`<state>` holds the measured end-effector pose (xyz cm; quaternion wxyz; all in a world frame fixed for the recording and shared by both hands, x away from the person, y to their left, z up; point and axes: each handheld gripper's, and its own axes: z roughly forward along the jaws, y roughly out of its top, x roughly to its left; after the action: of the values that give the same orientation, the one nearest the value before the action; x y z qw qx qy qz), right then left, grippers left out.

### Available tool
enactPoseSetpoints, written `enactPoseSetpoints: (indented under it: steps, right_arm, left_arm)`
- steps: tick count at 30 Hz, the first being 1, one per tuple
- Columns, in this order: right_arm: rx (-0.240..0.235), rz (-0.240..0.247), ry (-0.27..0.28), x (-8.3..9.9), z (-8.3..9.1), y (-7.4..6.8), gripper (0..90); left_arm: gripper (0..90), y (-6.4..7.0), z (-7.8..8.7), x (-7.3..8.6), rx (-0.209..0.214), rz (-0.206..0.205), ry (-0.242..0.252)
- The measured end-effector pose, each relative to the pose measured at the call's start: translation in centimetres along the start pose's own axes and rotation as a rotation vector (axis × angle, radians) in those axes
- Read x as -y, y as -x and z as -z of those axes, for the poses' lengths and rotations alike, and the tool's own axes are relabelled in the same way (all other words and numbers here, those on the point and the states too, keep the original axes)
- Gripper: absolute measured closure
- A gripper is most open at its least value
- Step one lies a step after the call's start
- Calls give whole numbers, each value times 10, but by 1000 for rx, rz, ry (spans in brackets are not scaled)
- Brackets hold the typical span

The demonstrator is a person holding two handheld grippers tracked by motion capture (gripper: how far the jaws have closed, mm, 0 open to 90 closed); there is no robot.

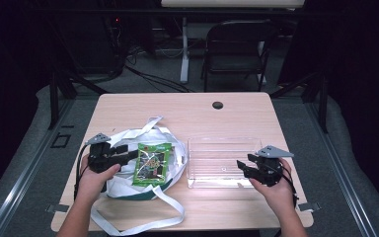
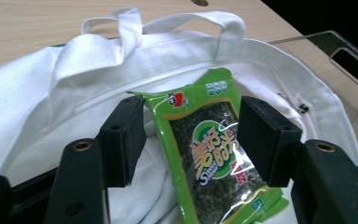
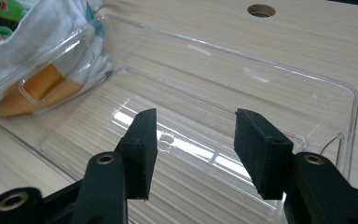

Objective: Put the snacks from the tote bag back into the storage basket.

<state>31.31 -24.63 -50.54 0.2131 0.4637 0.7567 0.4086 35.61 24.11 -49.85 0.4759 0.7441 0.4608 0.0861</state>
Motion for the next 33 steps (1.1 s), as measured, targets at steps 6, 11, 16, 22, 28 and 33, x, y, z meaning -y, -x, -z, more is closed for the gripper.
enactPoseSetpoints:
  steps: [6, 11, 16, 22, 28, 33]
  right_arm:
    - [20, 65, -32, 1, 0, -3, 553]
    - [36, 76, -44, 3, -1, -3, 559]
    - [37, 83, -35, 3, 0, -3, 553]
    - [33, 75, -30, 3, 0, -2, 537]
    - [35, 63, -32, 4, 0, 1, 512]
    - [29, 55, -25, 4, 1, 2, 504]
  left_arm:
    - [427, 2, -1, 1, 6, 5, -22]
    - [427, 2, -4, 2, 12, 13, -42]
    - [404, 2, -7, 2, 29, 36, -91]
    - [376, -1, -13, 2, 32, 74, -111]
    - [337, -3, -21, 1, 52, 100, -148]
    - [327, -9, -30, 0, 51, 135, -180]
